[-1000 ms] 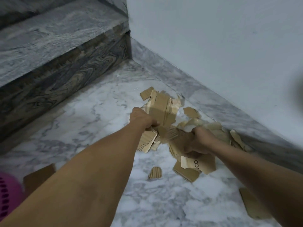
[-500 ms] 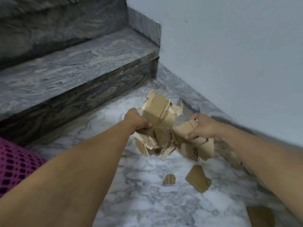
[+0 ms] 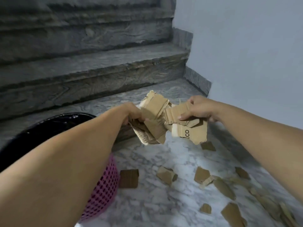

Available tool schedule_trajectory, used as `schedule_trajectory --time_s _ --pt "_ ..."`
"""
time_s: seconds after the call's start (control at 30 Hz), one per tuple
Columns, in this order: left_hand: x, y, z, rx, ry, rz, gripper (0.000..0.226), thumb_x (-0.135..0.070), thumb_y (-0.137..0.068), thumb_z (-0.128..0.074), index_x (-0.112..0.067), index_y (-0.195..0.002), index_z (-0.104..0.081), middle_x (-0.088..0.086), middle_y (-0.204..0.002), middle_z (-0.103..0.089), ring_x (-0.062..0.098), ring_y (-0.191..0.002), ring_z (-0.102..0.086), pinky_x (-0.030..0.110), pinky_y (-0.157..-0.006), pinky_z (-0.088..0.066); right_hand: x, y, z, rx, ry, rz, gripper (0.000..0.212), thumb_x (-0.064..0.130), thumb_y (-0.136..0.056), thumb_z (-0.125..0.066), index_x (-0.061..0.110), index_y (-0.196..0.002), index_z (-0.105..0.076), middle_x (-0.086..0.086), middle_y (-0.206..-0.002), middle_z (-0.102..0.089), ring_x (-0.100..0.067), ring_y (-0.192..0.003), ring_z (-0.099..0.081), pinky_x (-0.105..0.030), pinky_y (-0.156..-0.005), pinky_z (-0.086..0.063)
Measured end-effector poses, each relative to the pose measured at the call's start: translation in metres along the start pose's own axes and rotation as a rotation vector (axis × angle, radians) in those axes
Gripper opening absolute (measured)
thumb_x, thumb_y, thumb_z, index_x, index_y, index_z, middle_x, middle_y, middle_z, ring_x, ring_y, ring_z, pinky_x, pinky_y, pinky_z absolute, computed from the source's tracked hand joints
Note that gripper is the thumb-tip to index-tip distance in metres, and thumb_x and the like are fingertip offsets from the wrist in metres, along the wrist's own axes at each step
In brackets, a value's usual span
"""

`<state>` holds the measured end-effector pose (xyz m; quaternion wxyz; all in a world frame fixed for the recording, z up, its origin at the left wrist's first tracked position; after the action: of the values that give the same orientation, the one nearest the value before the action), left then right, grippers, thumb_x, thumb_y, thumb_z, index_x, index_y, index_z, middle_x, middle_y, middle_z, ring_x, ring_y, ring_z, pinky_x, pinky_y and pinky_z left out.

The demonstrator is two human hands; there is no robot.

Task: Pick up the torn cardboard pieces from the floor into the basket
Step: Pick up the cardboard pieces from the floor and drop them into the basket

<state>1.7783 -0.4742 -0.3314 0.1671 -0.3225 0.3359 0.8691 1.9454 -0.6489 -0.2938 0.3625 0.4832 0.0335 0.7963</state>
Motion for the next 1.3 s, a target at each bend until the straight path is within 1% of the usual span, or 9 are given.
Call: schedule_trajectory --time_s 0.17,0.27,0.33,0.53,0.7,0.83,1.0,1.17,1.3 --pt "0.038 0.046 0.087 -0.028 0.006 0.107 0.013 0.000 -0.088 -0.060 0.001 -0.101 -0.060 0.016 -0.093 -0.059 0.025 -0.081 -0.056 0.034 -0.077 -0.048 0.090 0.014 -0.044 0.044 0.026 0.108 0.044 0.005 -0.067 -0.086 0.003 -0.103 -0.060 -0.014 -0.081 -0.069 -0.020 -0.058 -0.069 -0.028 -0.045 -0.055" --pt "0.069 0.078 0.130 -0.026 0.067 0.186 0.005 0.001 -0.090 -0.060 0.000 -0.094 -0.058 0.014 -0.082 -0.063 0.025 -0.074 -0.057 0.036 -0.071 -0.050 0.132 0.013 -0.087 0.084 0.012 0.156 0.037 0.007 -0.064 -0.088 0.006 -0.089 -0.061 -0.016 -0.086 -0.072 -0.028 -0.072 -0.072 -0.042 -0.064 -0.061" --pt "0.100 0.098 0.158 -0.014 0.129 0.257 0.008 -0.002 -0.089 -0.063 -0.001 -0.094 -0.057 0.013 -0.075 -0.066 0.025 -0.076 -0.058 0.036 -0.077 -0.051 0.161 0.014 -0.124 0.128 -0.001 0.187 0.035 0.008 -0.064 -0.089 0.008 -0.082 -0.059 -0.015 -0.081 -0.072 -0.026 -0.068 -0.071 -0.040 -0.061 -0.061" --pt "0.188 0.129 0.199 0.009 0.194 0.398 0.034 -0.007 -0.079 -0.071 0.003 -0.108 -0.057 0.019 -0.105 -0.065 0.030 -0.097 -0.063 0.045 -0.105 -0.043 0.197 0.015 -0.222 0.159 -0.032 0.230 0.065 0.017 -0.064 -0.090 0.001 -0.118 -0.056 -0.017 -0.102 -0.070 -0.029 -0.083 -0.072 -0.044 -0.073 -0.061" --pt "0.225 0.135 0.199 -0.078 0.051 0.437 0.072 -0.027 -0.081 -0.076 -0.005 -0.140 -0.040 0.017 -0.142 -0.044 0.036 -0.128 -0.044 0.044 -0.102 -0.038 0.177 0.016 -0.267 0.177 0.145 0.219 0.059 0.033 -0.078 -0.080 0.006 -0.123 -0.053 -0.009 -0.113 -0.060 -0.027 -0.101 -0.061 -0.032 -0.069 -0.051" --pt "0.216 0.128 0.197 -0.192 0.000 0.341 0.064 -0.030 -0.076 -0.080 -0.007 -0.129 -0.051 0.012 -0.128 -0.054 0.031 -0.115 -0.051 0.043 -0.093 -0.045 0.158 0.009 -0.255 0.170 0.116 0.176 0.035 0.027 -0.077 -0.081 0.010 -0.099 -0.058 -0.006 -0.099 -0.062 -0.021 -0.094 -0.060 -0.035 -0.080 -0.057" --pt "0.164 0.102 0.171 -0.205 0.082 0.145 0.035 -0.021 -0.081 -0.077 -0.002 -0.107 -0.063 0.013 -0.104 -0.068 0.026 -0.095 -0.067 0.039 -0.081 -0.059 0.132 0.006 -0.195 0.169 0.141 0.125 0.016 0.012 -0.088 -0.068 0.009 -0.101 -0.061 -0.009 -0.078 -0.061 -0.019 -0.061 -0.057 -0.022 -0.048 -0.050" --pt "0.087 0.075 0.108 -0.046 0.146 -0.019 0.034 -0.016 -0.082 -0.075 0.002 -0.108 -0.062 0.016 -0.095 -0.066 0.025 -0.082 -0.066 0.035 -0.073 -0.057 0.085 0.000 -0.121 0.146 0.205 0.001 0.024 0.017 -0.090 -0.068 0.003 -0.108 -0.062 -0.013 -0.107 -0.069 -0.027 -0.097 -0.069 -0.044 -0.084 -0.057" --pt "0.045 0.058 0.045 0.087 0.162 -0.091 0.033 -0.011 -0.083 -0.074 0.003 -0.108 -0.057 0.019 -0.097 -0.063 0.028 -0.077 -0.067 0.037 -0.070 -0.058 0.040 -0.003 -0.076 0.121 0.256 -0.068 0.029 0.022 -0.089 -0.069 0.007 -0.113 -0.061 -0.011 -0.111 -0.068 -0.022 -0.095 -0.067 -0.042 -0.085 -0.057"
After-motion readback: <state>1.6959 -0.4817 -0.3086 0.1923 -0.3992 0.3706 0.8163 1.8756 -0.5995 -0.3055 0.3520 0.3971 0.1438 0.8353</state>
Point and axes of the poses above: each hand's wrist, its own y-axis away from the middle knuckle, its own z-axis out of the back of the hand, x = y × z, the point moved 4 cm from there along -y, towards the middle knuckle
